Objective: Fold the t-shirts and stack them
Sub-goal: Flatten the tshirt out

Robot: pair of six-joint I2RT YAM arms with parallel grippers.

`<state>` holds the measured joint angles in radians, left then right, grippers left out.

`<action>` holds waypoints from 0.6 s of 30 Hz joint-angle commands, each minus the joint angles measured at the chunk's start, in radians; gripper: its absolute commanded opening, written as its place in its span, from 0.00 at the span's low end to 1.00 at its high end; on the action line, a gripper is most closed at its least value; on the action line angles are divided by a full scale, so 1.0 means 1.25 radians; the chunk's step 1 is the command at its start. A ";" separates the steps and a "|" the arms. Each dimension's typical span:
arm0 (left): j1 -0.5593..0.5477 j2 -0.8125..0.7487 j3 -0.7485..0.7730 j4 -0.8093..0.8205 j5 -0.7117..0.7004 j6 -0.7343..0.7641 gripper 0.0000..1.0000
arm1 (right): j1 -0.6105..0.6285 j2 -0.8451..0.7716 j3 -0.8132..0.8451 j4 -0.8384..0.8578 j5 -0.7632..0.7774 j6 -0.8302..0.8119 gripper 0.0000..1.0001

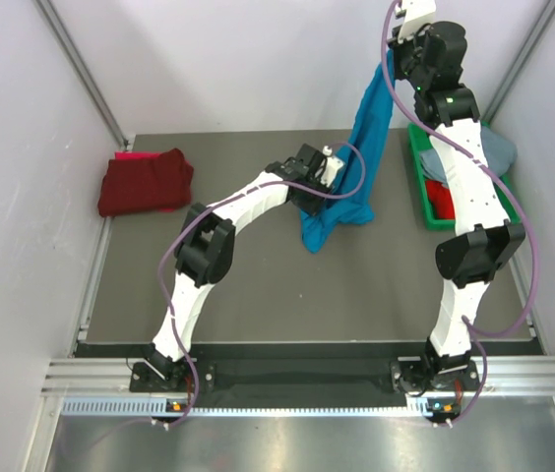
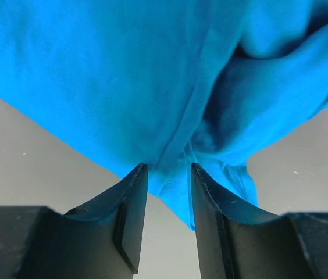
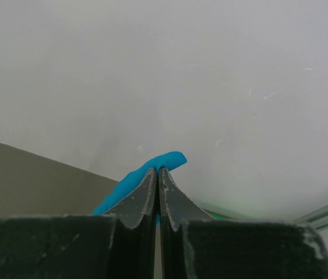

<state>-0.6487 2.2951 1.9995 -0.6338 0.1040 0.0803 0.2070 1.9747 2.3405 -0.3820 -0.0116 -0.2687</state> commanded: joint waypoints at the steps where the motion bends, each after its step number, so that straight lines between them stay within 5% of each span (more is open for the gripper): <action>1: 0.006 0.006 0.014 0.027 -0.017 0.004 0.41 | 0.009 -0.007 0.033 0.044 0.006 -0.005 0.00; 13: 0.015 0.011 0.037 0.010 -0.016 -0.002 0.26 | 0.007 -0.010 0.032 0.043 0.025 -0.007 0.00; 18: 0.017 0.005 0.036 0.009 -0.019 0.002 0.06 | 0.009 -0.004 0.041 0.047 0.023 -0.005 0.00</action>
<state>-0.6338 2.3222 2.0098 -0.6361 0.0849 0.0769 0.2070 1.9747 2.3405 -0.3820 0.0040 -0.2687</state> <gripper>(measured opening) 0.101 0.007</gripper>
